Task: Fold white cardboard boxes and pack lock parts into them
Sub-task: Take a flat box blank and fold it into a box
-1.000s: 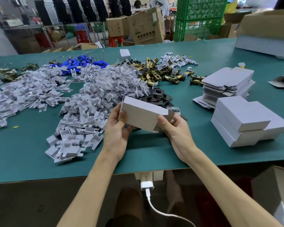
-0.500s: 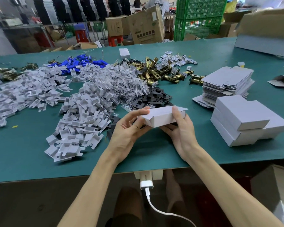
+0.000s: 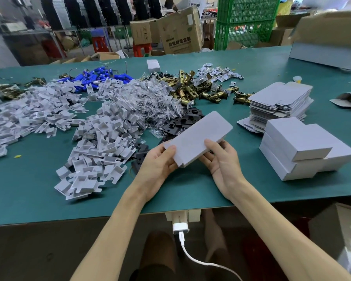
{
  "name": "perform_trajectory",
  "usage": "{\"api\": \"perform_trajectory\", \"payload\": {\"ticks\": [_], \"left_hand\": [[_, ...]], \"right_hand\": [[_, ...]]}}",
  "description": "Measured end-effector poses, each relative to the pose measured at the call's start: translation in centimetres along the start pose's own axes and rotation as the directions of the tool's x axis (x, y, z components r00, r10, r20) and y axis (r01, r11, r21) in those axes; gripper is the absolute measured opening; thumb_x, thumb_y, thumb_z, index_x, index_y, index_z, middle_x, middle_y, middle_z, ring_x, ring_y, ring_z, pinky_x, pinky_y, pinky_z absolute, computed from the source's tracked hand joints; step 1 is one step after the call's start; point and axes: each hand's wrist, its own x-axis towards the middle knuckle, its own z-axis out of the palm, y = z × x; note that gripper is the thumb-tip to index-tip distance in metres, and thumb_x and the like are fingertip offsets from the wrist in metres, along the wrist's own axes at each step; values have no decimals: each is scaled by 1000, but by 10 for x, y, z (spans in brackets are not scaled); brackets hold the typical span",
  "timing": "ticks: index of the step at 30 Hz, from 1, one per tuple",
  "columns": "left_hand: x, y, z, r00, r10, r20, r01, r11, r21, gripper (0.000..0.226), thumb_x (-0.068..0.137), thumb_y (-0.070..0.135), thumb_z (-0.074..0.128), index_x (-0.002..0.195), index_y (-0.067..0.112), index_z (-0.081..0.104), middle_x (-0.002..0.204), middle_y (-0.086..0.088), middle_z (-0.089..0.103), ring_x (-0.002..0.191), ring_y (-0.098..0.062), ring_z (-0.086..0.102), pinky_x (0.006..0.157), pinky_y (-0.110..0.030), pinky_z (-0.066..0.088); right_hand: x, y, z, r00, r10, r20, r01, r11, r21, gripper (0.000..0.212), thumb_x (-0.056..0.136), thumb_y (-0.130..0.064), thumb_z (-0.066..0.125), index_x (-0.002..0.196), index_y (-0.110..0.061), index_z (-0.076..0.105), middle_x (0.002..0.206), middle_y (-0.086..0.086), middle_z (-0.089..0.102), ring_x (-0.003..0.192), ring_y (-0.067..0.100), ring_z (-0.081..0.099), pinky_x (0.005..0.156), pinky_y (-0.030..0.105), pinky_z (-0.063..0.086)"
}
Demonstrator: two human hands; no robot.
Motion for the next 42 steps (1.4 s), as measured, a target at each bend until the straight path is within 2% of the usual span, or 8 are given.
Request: {"api": "perform_trajectory", "payload": {"ticks": [6, 12, 19, 26, 30, 34, 37, 42], "left_hand": [[0, -3, 0, 1000, -8, -14, 7, 999, -42, 33, 112, 22, 42, 139, 8, 57, 126, -9, 72, 109, -24, 72, 86, -46, 62], [4, -4, -4, 975, 100, -198, -90, 994, 58, 31, 113, 22, 41, 125, 15, 68, 118, -4, 76, 105, -20, 71, 79, -42, 65], [5, -4, -5, 947, 124, -297, -108, 992, 70, 29, 110, 23, 49, 120, 9, 73, 107, -6, 77, 91, -18, 70, 70, -36, 64], [5, -3, -2, 959, 144, -244, -109, 983, 148, 33, 112, 16, 41, 129, 10, 68, 124, -13, 74, 114, -27, 68, 94, -47, 60], [5, -5, -2, 965, 179, -190, -140, 969, 203, 33, 111, 8, 40, 140, 8, 58, 135, -12, 68, 126, -24, 63, 107, -42, 53], [3, -1, -4, 974, 153, -168, -140, 986, 89, 35, 109, 1, 41, 137, 10, 59, 130, -5, 71, 119, -16, 66, 101, -32, 56], [3, 2, -7, 981, 108, -162, -115, 993, -38, 36, 108, 0, 40, 136, 8, 62, 126, -5, 74, 114, -16, 68, 99, -33, 55], [6, 0, -12, 928, 105, -358, -141, 987, -77, 25, 102, -1, 57, 125, 1, 67, 102, -4, 79, 97, -18, 74, 94, -35, 61]], "right_hand": [[0, 3, -2, 995, -96, 15, 97, 994, -51, 46, 96, -6, 67, 135, -22, 49, 120, 1, 71, 112, 23, 71, 86, 38, 60], [0, 6, -1, 992, -117, -48, 108, 982, -157, 14, 96, -18, 68, 110, -13, 70, 109, 5, 77, 108, 26, 72, 85, 40, 61], [1, 6, -4, 995, -99, -27, 93, 982, -166, 9, 94, -14, 71, 103, -12, 74, 107, 7, 78, 102, 21, 73, 83, 38, 62], [-2, 3, -2, 996, -92, -8, 89, 980, -179, 16, 93, -11, 70, 109, -6, 70, 111, 10, 76, 104, 25, 72, 93, 49, 59], [-5, 3, 0, 994, -108, 35, 113, 975, -192, 23, 93, -7, 70, 115, 0, 69, 110, 12, 74, 106, 25, 70, 91, 52, 60], [-6, 1, 0, 992, -113, 60, 122, 977, -177, 17, 95, -7, 68, 112, -6, 70, 107, 8, 75, 105, 22, 70, 86, 48, 62], [-7, 2, 0, 990, -126, 68, 137, 973, -188, 18, 97, -10, 66, 114, -9, 70, 111, 9, 75, 106, 23, 70, 83, 48, 62], [-8, 4, 3, 978, -140, 152, 175, 953, -248, 20, 95, -14, 70, 115, -18, 72, 115, 8, 75, 111, 29, 69, 77, 45, 63]]}}
